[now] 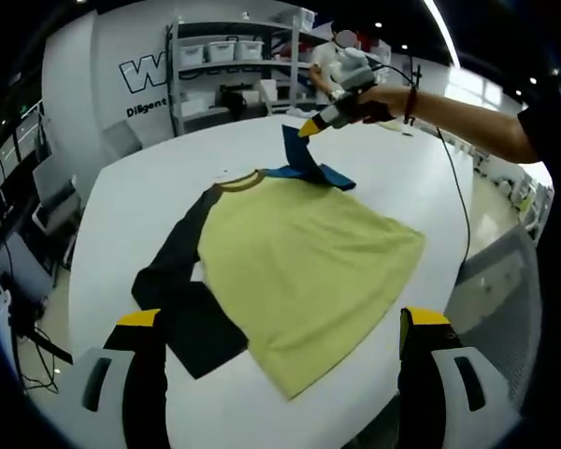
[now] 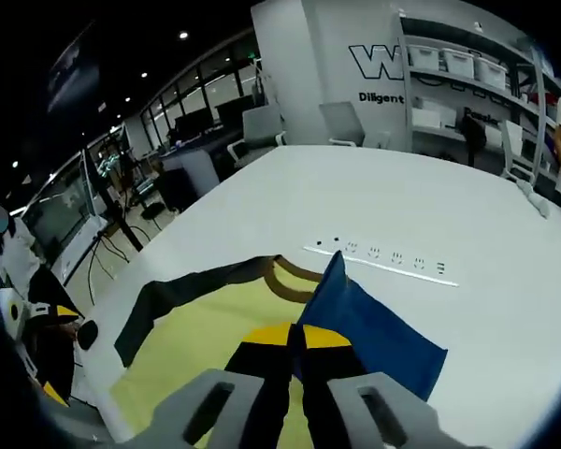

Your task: Fold the garment on the visible template until the final outline fits inside the template.

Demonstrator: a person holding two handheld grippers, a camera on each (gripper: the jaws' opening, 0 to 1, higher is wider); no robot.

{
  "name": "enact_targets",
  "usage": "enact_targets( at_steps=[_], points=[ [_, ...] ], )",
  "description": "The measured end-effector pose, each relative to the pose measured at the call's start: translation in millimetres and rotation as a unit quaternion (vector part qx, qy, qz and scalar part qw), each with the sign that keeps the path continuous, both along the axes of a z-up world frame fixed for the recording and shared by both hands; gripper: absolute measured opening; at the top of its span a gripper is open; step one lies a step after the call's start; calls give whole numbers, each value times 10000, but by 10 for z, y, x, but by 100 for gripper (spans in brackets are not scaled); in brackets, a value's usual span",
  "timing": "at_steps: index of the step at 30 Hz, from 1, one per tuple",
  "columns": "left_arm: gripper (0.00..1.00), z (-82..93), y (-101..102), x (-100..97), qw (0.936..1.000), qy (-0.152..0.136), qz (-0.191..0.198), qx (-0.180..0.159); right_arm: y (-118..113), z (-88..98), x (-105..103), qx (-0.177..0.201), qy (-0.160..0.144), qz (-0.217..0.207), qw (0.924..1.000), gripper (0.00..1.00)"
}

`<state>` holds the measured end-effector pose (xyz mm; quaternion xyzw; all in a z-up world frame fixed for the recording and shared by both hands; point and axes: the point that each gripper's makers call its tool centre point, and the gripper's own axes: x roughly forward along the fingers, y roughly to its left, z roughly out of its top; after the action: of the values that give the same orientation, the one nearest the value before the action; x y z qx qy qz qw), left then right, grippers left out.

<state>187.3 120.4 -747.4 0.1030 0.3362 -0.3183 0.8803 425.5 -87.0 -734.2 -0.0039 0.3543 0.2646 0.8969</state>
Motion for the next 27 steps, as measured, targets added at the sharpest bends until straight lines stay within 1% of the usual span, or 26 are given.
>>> enact_targets(
  at_steps=[3, 9, 13, 16, 18, 20, 22, 23, 27],
  points=[
    [99, -5, -13, -6, 10000, 0, -3, 21, 124, 6, 8, 17, 11, 96, 10000, 0],
    [99, -15, -47, -15, 10000, 17, 0, 1, 452, 65, 61, 34, -48, 329, 9994, 0],
    [99, -26, -50, -18, 10000, 33, -6, -12, 627, 54, 60, -13, -55, 466, 9989, 0],
    [99, -36, -43, -20, 10000, 45, -4, -13, 803, 32, 59, -137, -91, 614, 9980, 0],
    [99, -42, -38, -24, 10000, 74, 4, -32, 890, 8, 44, -233, -59, 726, 9971, 0],
    [99, -46, -44, -34, 10000, 83, -17, -48, 984, -14, 41, -409, -96, 897, 9951, 0],
    [99, -49, -46, -43, 9999, 92, -15, -44, 1057, -33, 12, -436, -54, 944, 9946, 0],
    [99, -52, -45, -49, 9999, 98, -12, -37, 1142, -53, -1, -430, -36, 1017, 9939, 0],
    [99, -65, 5, -40, 9999, 112, 32, -42, 1308, -128, -43, -471, 26, 1177, 9919, 0]
  ],
)
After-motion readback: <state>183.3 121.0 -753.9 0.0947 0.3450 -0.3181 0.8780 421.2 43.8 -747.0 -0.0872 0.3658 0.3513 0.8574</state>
